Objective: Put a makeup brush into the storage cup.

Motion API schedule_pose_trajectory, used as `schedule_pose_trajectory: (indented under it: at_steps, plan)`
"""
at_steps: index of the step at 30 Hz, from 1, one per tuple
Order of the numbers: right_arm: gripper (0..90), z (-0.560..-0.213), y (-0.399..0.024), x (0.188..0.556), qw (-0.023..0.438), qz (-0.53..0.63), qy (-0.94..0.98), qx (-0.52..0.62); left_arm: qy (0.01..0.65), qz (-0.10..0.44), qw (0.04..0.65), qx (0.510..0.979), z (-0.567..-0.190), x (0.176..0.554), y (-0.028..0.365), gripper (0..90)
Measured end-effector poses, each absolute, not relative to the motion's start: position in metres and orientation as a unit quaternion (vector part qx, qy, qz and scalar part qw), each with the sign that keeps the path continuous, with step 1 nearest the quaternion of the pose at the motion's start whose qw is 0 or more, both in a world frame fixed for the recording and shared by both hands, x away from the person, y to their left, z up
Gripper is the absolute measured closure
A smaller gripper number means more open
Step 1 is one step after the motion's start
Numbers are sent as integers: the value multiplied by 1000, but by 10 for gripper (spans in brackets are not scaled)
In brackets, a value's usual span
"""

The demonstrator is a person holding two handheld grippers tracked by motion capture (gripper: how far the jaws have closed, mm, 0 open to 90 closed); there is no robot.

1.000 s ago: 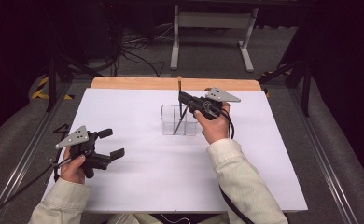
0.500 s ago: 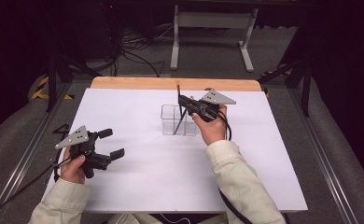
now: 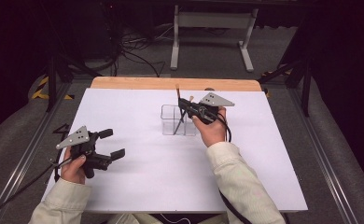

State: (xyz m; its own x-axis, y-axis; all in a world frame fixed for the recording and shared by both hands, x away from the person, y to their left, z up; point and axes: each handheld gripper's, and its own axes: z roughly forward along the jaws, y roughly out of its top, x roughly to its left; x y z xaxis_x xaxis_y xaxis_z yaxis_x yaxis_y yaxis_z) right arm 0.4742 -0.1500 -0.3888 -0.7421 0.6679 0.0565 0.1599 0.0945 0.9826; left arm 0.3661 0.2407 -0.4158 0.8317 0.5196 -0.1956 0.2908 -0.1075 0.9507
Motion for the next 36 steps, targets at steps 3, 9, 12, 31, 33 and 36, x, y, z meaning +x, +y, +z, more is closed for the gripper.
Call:
schedule_pose_trajectory:
  at_steps: [3, 9, 12, 31, 33, 36]
  plan:
    - [832, -392, -151, 474, 207, 604, 711, 295, 275, 95, 608, 738, -416, 366, 240, 7]
    - [832, -397, -152, 474, 203, 601, 713, 298, 275, 94, 607, 739, -416, 366, 239, 7]
    - [832, -399, -153, 474, 201, 601, 714, 298, 276, 93, 608, 739, -416, 366, 239, 7]
    - [831, -410, -156, 474, 187, 588, 725, 307, 273, 94, 607, 741, -417, 367, 239, 7]
    - [832, -411, -156, 474, 187, 586, 727, 306, 274, 93, 607, 740, -417, 367, 239, 7]
    - [831, -412, -155, 474, 184, 584, 729, 306, 274, 92, 607, 740, -417, 367, 239, 7]
